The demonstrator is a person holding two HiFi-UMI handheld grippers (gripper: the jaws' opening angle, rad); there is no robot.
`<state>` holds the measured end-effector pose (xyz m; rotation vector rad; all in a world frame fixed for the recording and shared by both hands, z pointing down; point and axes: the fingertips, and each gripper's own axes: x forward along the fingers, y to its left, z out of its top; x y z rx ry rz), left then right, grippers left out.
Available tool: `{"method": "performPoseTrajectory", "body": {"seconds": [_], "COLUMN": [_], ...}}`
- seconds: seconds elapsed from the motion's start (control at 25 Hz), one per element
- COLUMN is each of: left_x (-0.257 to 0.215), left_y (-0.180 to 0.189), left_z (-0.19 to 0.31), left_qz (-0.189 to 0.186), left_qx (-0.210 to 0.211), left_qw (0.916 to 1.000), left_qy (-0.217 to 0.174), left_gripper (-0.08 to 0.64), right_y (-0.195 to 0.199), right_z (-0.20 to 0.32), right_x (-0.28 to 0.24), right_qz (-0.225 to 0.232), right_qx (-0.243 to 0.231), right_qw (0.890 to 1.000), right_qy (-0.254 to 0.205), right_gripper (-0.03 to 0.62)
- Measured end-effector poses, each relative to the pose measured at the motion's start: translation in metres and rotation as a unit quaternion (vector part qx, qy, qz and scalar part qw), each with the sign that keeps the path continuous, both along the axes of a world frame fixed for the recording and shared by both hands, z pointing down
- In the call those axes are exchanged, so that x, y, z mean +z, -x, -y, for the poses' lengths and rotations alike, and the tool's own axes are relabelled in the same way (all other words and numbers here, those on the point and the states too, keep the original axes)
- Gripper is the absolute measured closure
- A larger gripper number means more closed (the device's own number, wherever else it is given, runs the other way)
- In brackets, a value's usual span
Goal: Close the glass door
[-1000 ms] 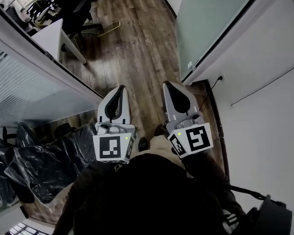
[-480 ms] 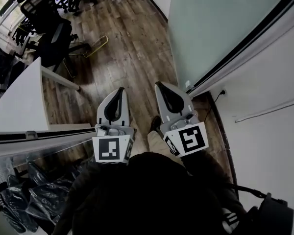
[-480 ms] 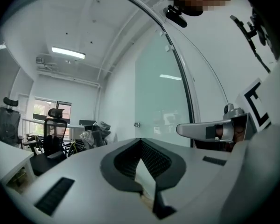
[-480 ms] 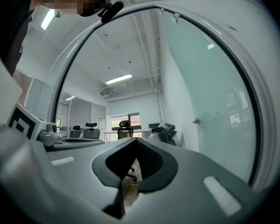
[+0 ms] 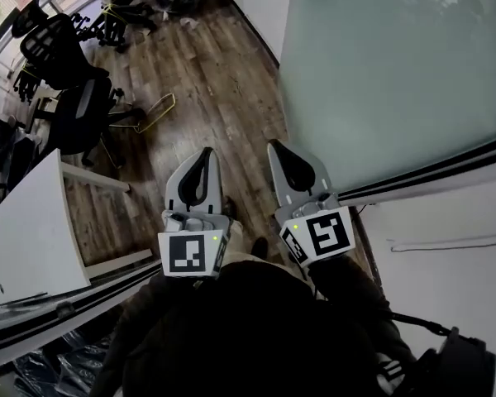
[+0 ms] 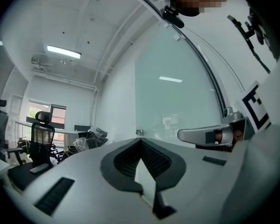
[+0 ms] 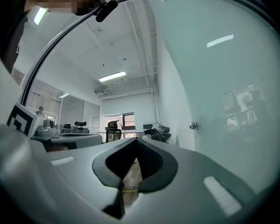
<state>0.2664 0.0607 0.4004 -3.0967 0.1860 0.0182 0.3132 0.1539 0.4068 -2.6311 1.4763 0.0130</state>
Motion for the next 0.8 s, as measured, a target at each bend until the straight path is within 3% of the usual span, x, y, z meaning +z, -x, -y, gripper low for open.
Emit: {"method": "performPoseTrajectory", "body": {"seconds": [0.16,0.32,0.56,0.8], "left_x": [0.014,0.012,-0.041,-0.049], "left_y": [-0.054,-0.136,-0.28,-0.37], "left_z": [0.045,0.094,0.168,0.205], "left_qz": [-0.003,-0.014,0.004,0.014], "left_qx": [0.0,0.015,0.049,0.085], "left_qw": [0.9999,0.9996,0.9983,0.9957], "left_qy": [0.011,0.017,0.032,0.035], "left_gripper": [0.563,0.563,0.563,0.563], "right_y": [-0.051,-0.129,-0.266,-0.356], "right_z": [0.041,0.091,0.176,0.211], "right_x": [0.017,0.022,-0.039,-0.063], "right_qz": [-0.005,0.003,0.018,0.007], "right_qx": [0.005,0.014,0.02,0.052], "right_qw": [1.0,1.0,0.999,0.997], "right_qy": [0.007,0.019,0.039,0.049], "right_gripper": [0.591,0.591,0.591,0.591]}}
